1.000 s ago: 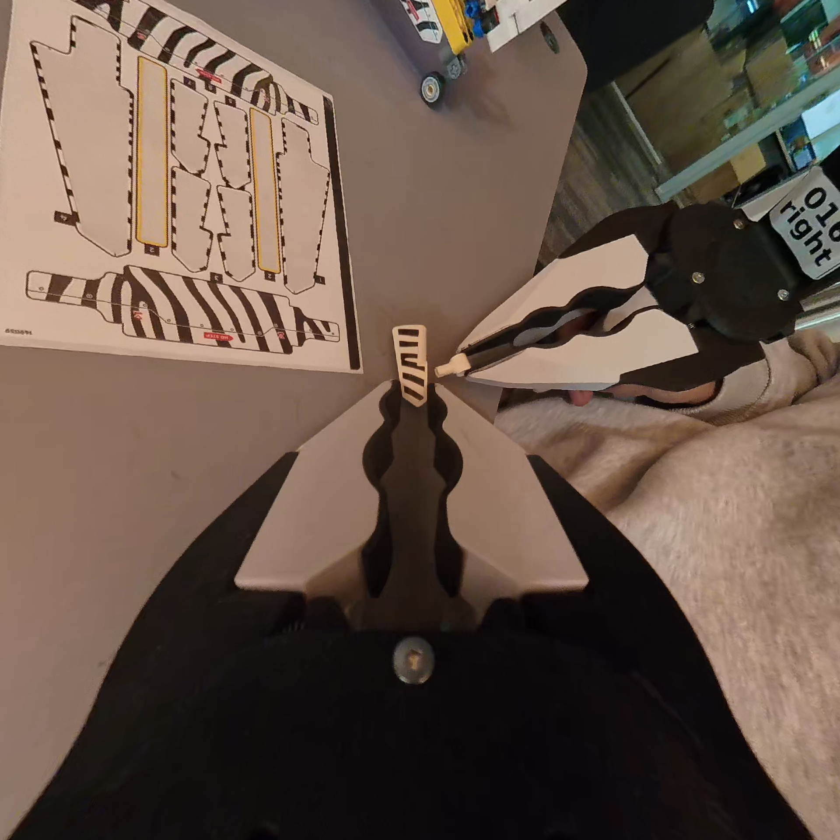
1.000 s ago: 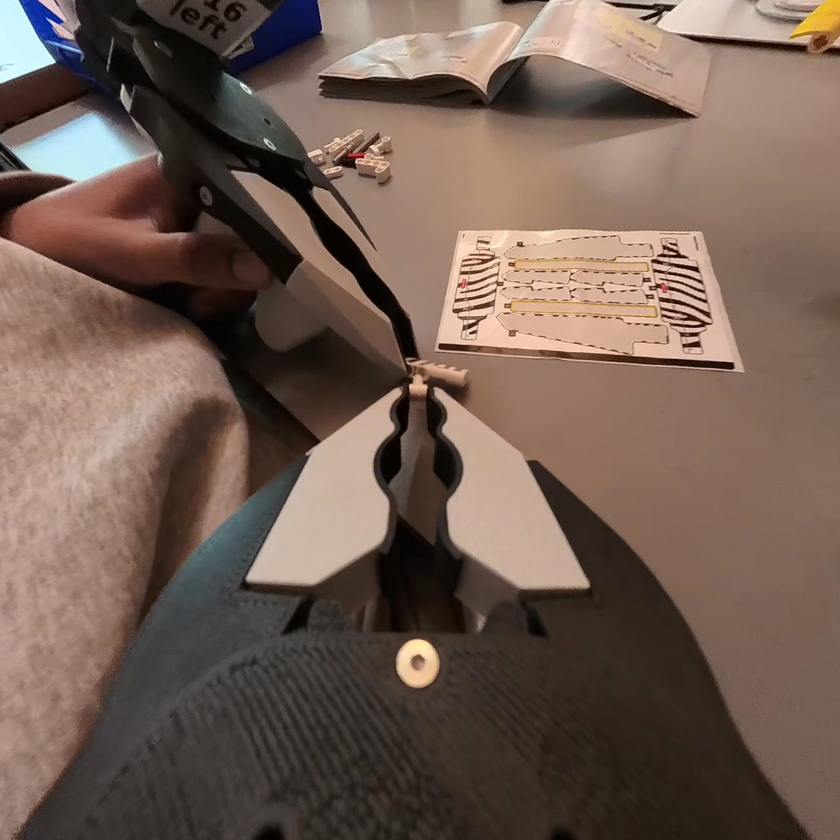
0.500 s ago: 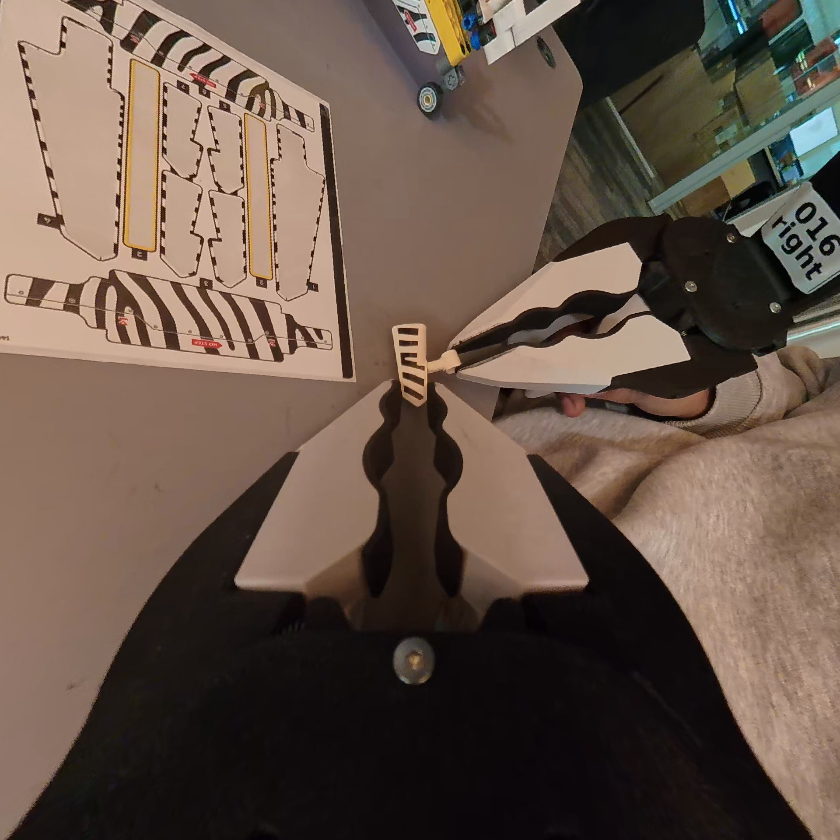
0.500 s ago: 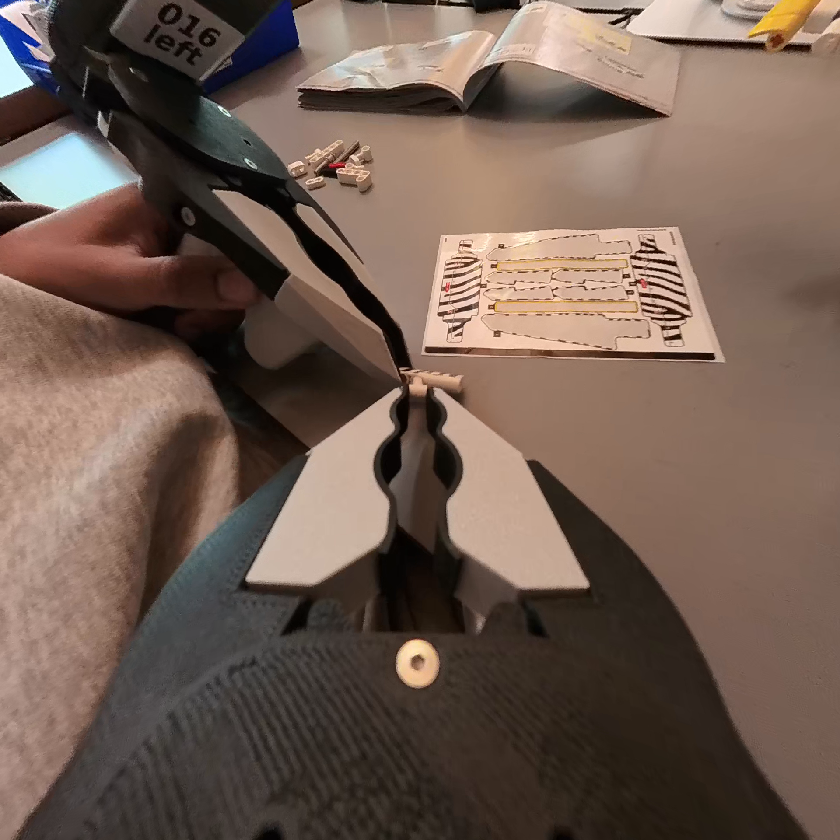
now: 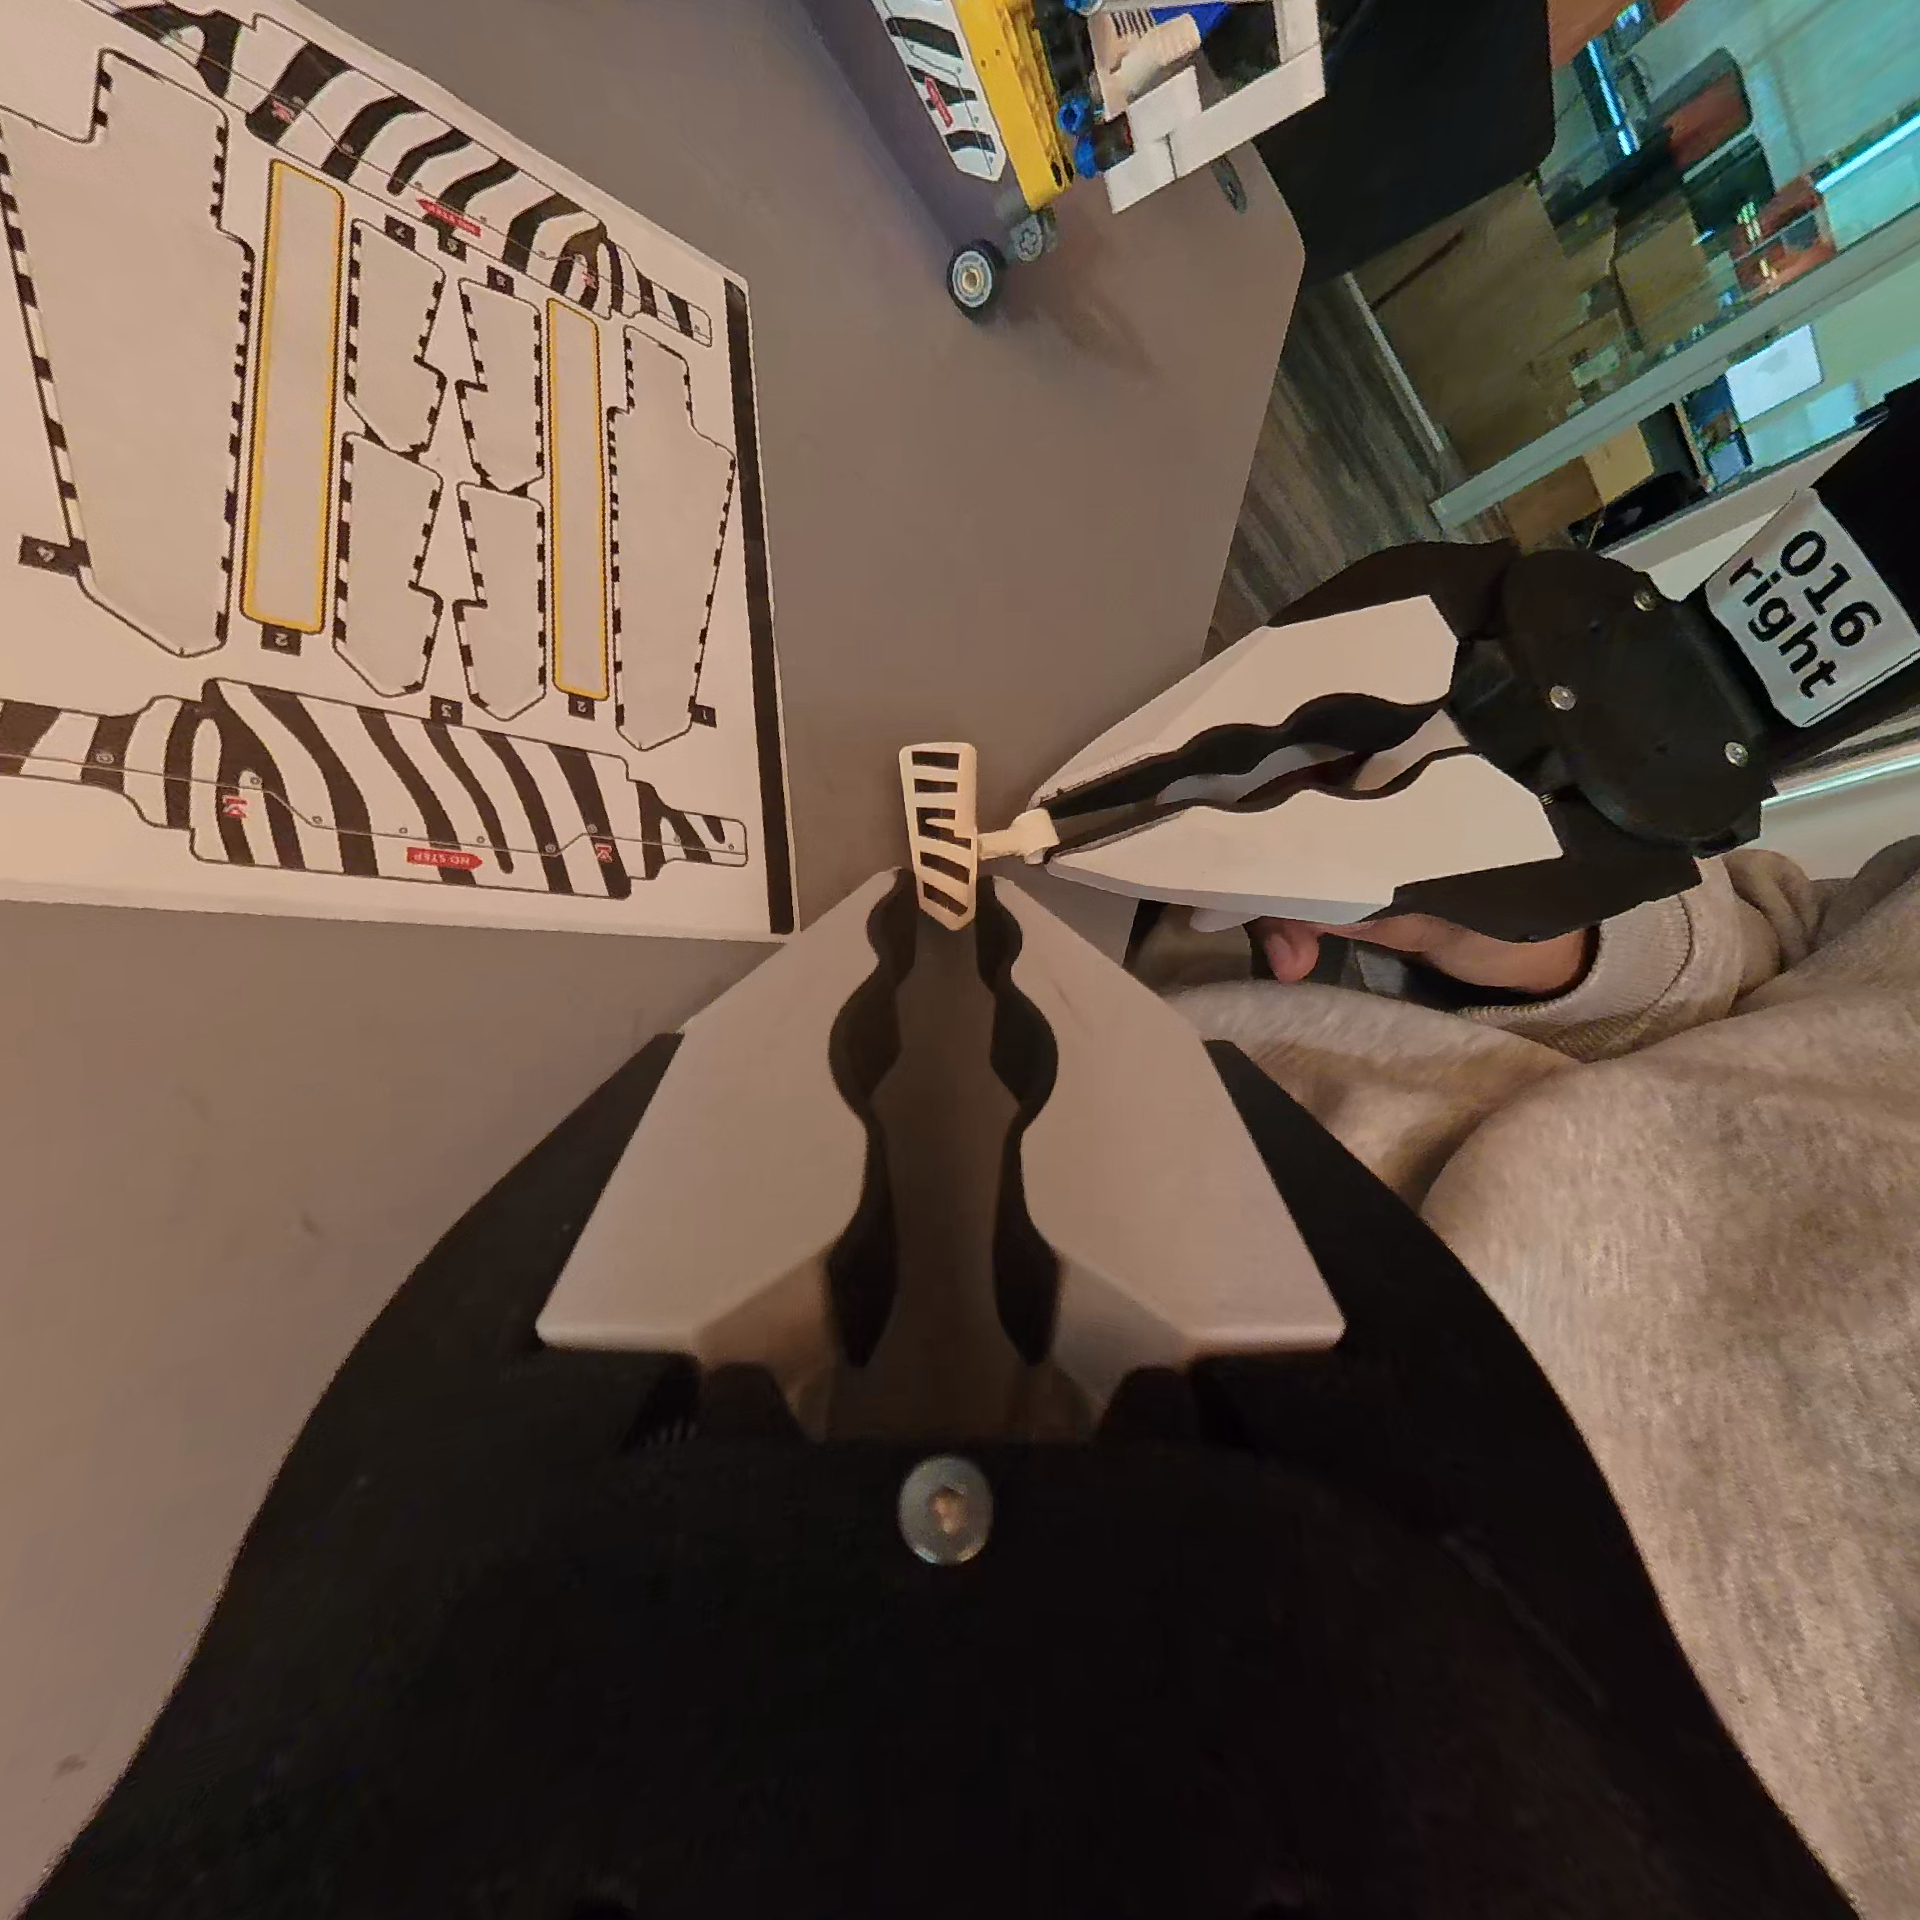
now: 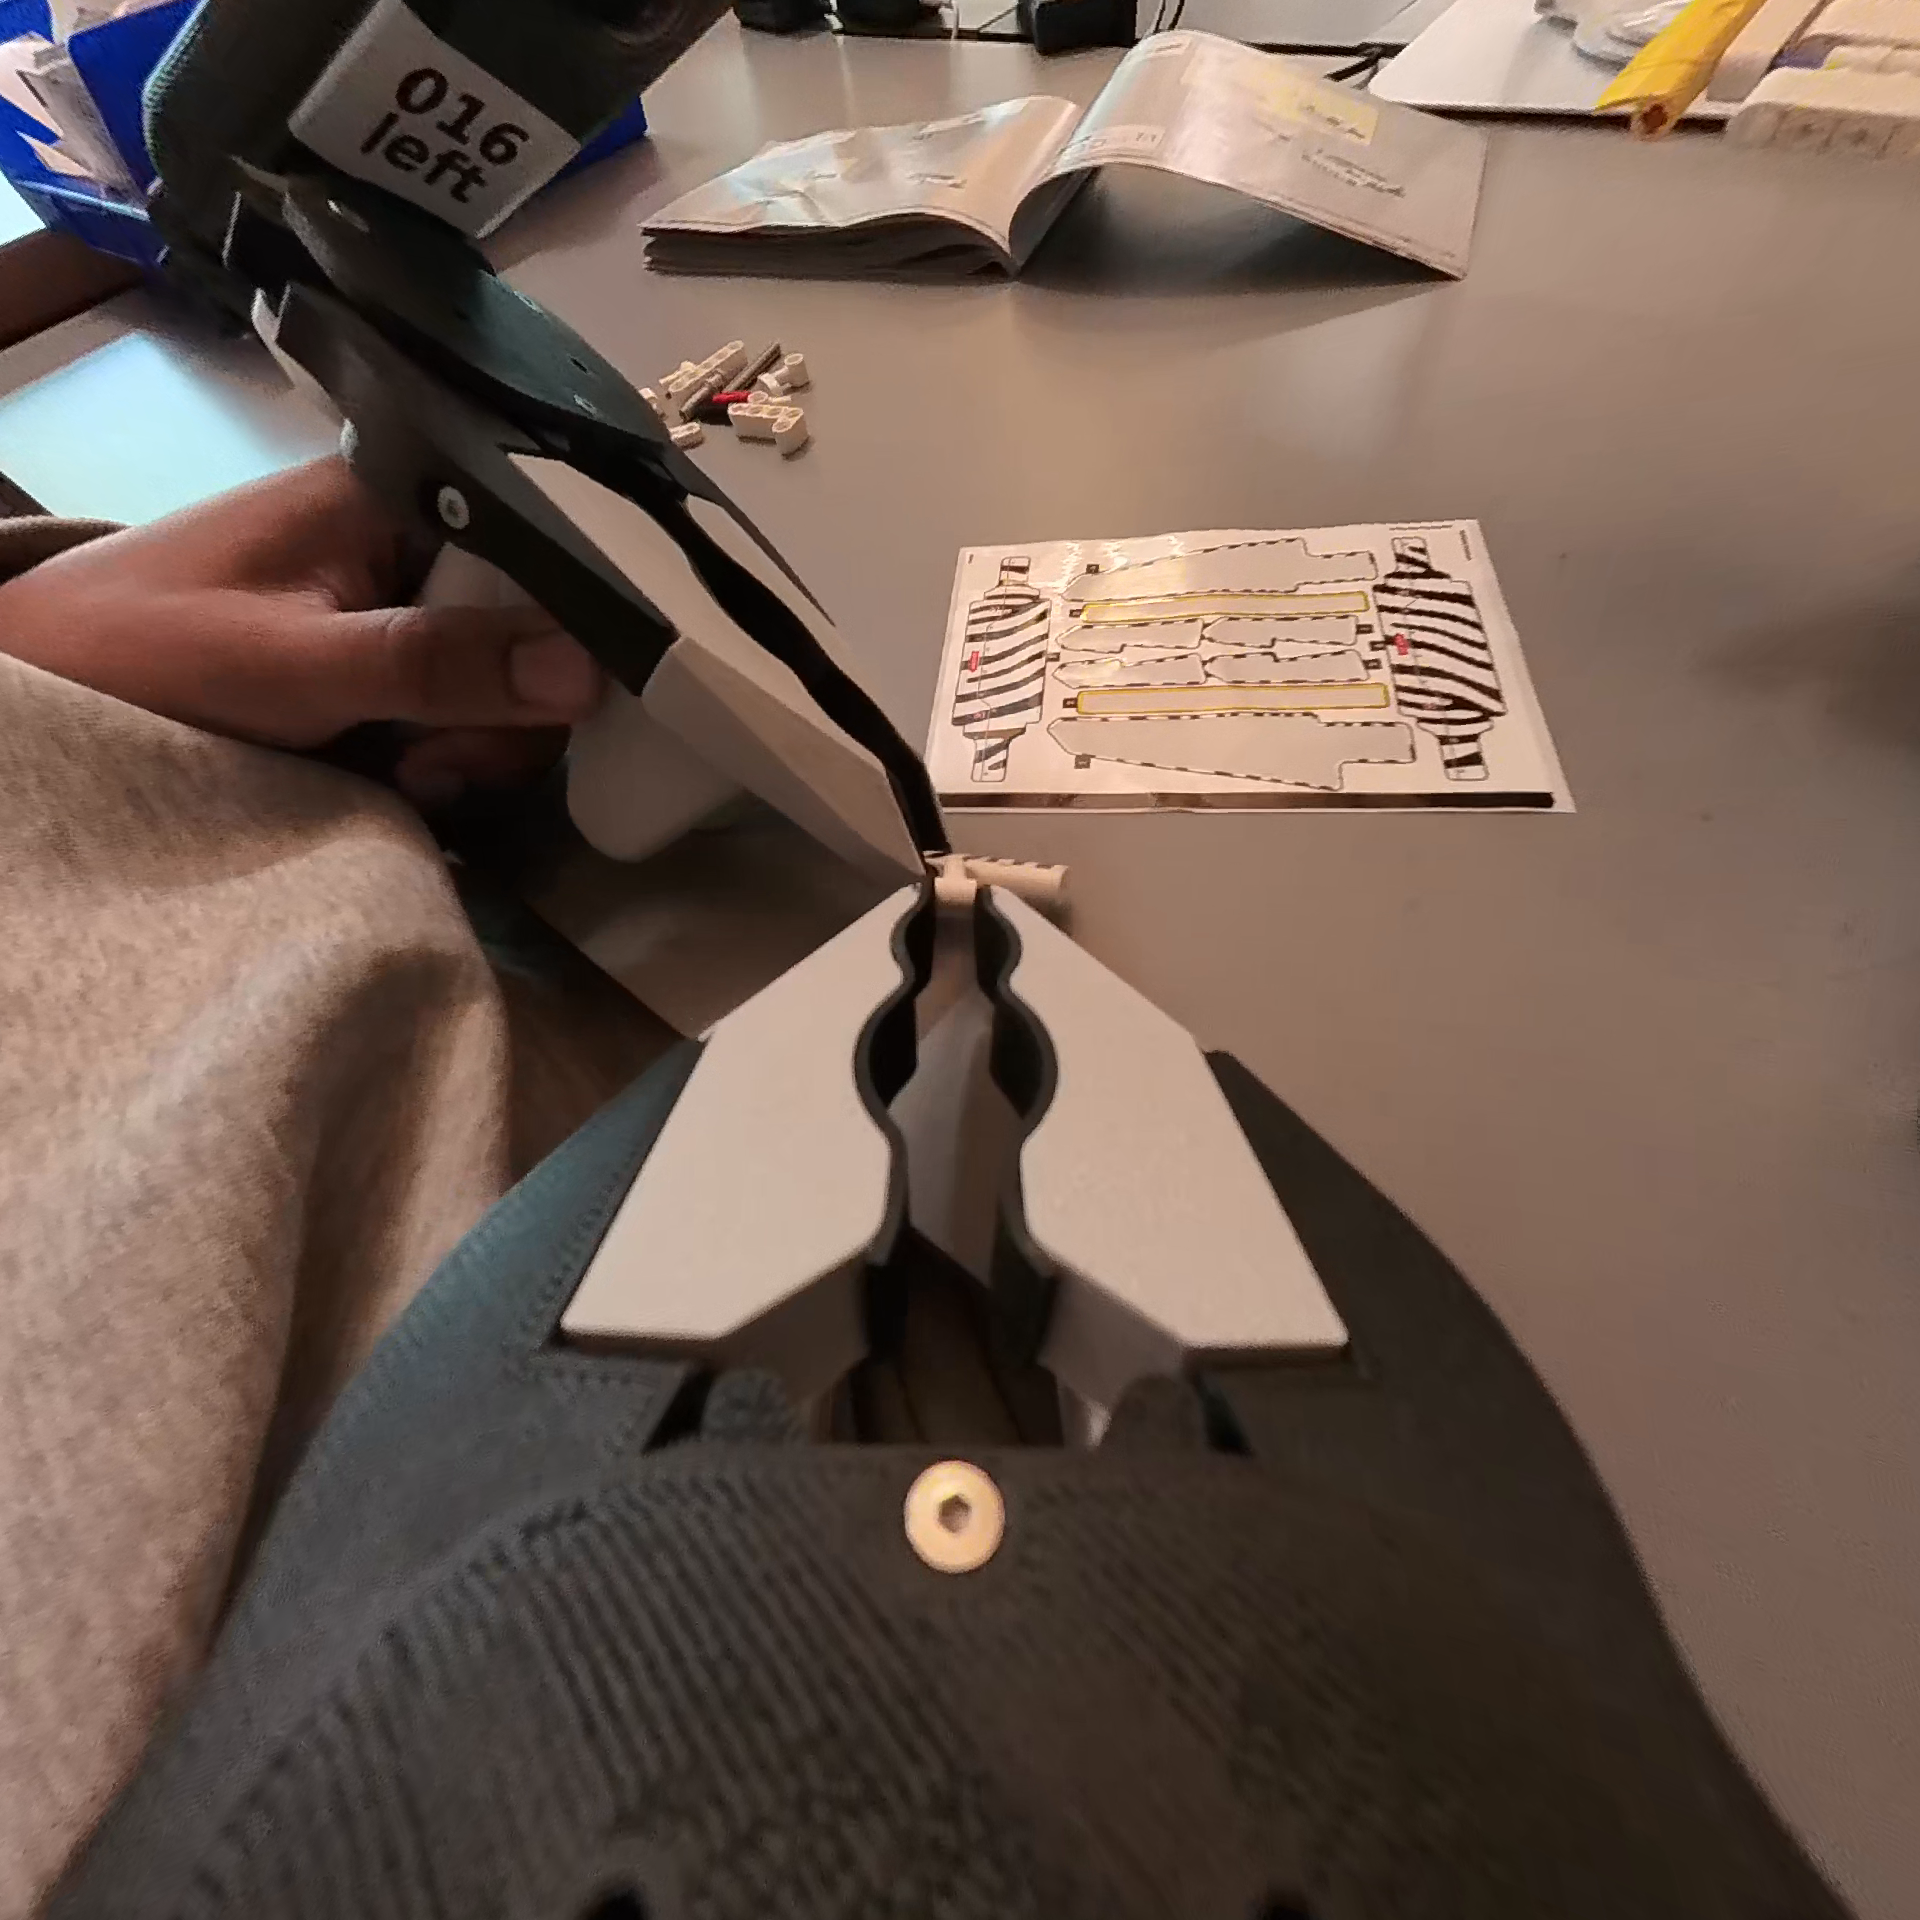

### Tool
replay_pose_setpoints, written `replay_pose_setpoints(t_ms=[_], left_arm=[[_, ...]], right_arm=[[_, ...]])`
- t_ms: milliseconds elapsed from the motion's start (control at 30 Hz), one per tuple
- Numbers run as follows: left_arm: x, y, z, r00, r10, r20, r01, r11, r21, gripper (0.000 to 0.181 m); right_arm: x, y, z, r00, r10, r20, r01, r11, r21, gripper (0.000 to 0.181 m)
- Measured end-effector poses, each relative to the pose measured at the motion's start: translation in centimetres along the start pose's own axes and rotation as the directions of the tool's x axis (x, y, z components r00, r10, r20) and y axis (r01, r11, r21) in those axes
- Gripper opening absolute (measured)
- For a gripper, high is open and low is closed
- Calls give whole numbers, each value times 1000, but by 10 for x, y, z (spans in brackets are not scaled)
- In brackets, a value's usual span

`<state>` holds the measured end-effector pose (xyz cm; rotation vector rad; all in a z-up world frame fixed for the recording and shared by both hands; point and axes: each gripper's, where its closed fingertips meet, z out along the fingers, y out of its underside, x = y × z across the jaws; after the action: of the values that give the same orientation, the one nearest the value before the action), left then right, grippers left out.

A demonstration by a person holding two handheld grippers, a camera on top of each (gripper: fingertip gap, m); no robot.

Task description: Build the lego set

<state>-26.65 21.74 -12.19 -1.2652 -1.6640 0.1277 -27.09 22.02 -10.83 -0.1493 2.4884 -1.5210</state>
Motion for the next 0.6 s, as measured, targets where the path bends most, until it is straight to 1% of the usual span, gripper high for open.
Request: replay_pose_setpoints(t_ms=[600], left_arm=[[-1,-3,1,999,-37,-18,38,999,15,11]], right_arm=[[6,-1,-1,1000,18,-10,-18,1000,18,6]])
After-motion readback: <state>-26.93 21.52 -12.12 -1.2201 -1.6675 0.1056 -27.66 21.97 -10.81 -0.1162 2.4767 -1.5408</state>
